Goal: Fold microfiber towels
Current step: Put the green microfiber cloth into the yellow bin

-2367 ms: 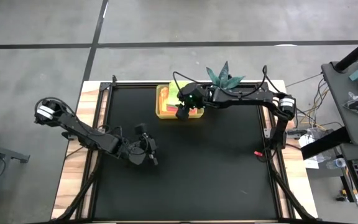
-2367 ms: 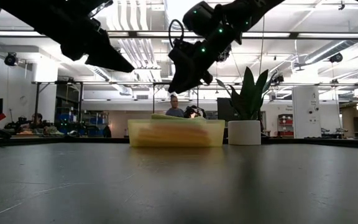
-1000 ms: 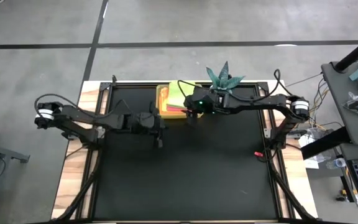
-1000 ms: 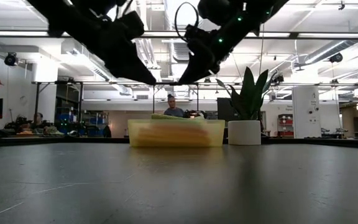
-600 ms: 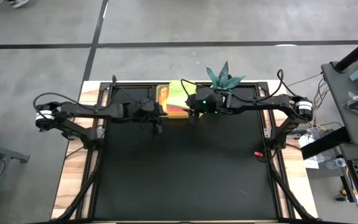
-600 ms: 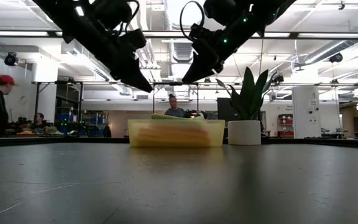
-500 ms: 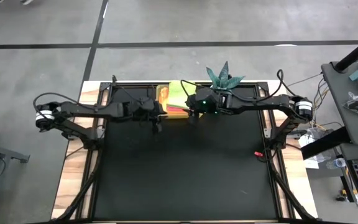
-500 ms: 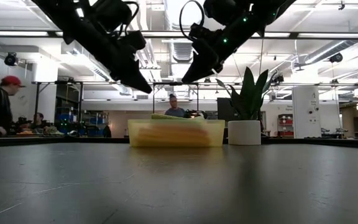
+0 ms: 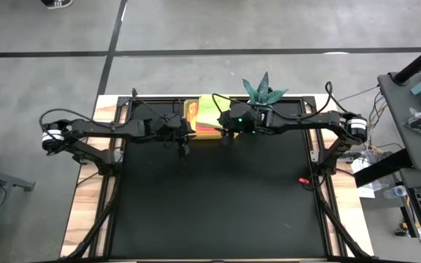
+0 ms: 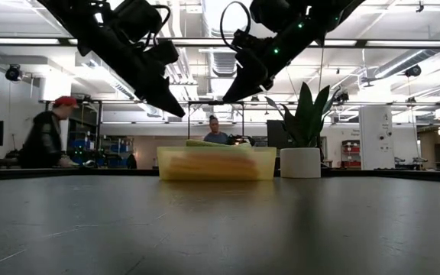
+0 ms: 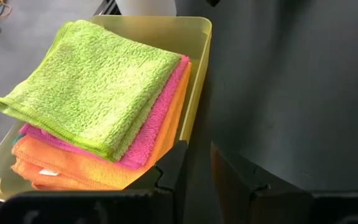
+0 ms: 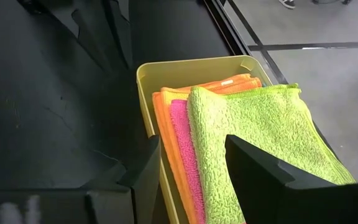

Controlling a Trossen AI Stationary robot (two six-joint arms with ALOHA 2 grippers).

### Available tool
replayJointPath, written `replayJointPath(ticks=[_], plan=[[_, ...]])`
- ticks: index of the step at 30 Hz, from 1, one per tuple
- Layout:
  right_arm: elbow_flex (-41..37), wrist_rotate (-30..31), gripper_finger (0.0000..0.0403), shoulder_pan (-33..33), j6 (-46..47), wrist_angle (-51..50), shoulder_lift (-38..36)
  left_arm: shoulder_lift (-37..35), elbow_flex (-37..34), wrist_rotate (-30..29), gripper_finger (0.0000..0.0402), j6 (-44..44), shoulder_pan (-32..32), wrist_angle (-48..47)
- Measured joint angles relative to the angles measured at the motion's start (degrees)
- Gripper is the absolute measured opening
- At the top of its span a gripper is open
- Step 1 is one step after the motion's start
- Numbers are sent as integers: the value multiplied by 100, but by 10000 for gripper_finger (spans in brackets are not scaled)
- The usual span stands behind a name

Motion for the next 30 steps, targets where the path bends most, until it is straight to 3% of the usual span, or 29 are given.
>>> replayJointPath(ticks=[30], plan=[[-26, -2, 171, 0, 3, -21, 9, 0, -283, 4, 58, 99, -11, 48]])
